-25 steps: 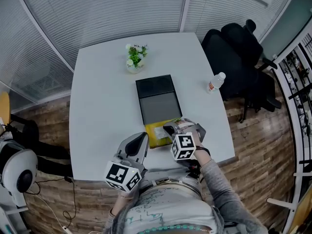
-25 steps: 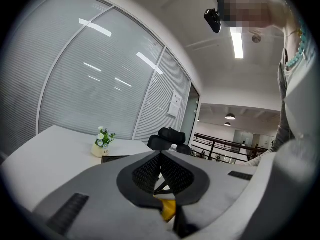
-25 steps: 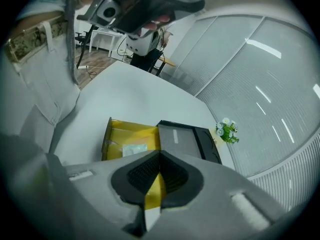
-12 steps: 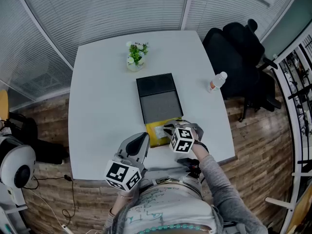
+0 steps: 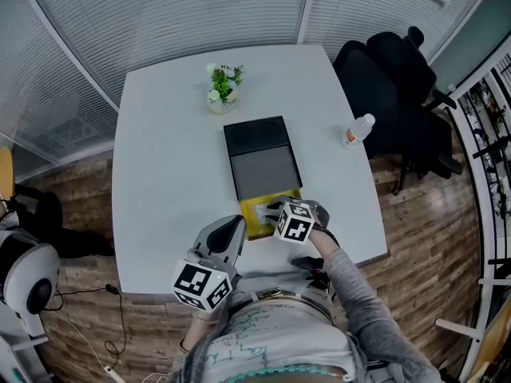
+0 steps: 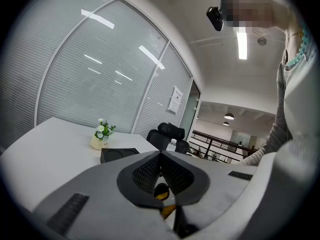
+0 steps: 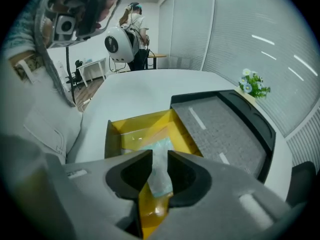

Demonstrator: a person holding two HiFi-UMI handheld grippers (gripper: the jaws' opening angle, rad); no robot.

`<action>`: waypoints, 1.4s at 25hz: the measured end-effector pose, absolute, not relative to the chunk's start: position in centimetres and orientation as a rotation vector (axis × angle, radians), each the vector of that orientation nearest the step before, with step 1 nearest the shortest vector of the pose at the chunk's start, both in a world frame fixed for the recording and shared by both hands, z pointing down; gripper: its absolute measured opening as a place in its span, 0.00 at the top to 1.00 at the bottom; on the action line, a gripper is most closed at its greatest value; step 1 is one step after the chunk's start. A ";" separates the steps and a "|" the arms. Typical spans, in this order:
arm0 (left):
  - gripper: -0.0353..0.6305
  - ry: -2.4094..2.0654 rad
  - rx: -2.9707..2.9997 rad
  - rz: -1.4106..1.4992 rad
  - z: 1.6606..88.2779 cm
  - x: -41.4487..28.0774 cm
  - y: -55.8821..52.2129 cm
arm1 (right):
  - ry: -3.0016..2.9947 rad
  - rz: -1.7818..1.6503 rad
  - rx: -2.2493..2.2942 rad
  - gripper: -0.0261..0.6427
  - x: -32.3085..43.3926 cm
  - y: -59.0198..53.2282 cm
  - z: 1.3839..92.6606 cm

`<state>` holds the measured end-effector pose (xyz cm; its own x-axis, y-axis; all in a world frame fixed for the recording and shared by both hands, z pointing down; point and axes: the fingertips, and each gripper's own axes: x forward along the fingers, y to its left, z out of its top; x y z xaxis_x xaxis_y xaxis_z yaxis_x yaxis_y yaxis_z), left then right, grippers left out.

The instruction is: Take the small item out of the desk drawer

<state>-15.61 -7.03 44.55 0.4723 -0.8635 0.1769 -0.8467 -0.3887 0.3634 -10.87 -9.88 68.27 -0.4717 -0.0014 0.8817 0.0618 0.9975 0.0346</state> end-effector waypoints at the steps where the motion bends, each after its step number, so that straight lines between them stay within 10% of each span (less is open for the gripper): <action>1: 0.95 -1.429 2.322 -0.055 44.6 -15.6 -7.1 | -2.053 -0.060 -0.038 0.82 -10.8 -9.9 68.6; 35: 0.95 -1.353 2.329 0.009 45.8 -12.9 -6.3 | -2.011 0.007 -0.014 0.95 -10.6 -9.9 70.8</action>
<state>-12.93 -6.32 45.77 0.5202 -0.8244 0.2229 -0.8272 -0.4216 0.3715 -10.63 -9.87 70.81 -0.4261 0.0127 0.9046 0.0066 0.9999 -0.0110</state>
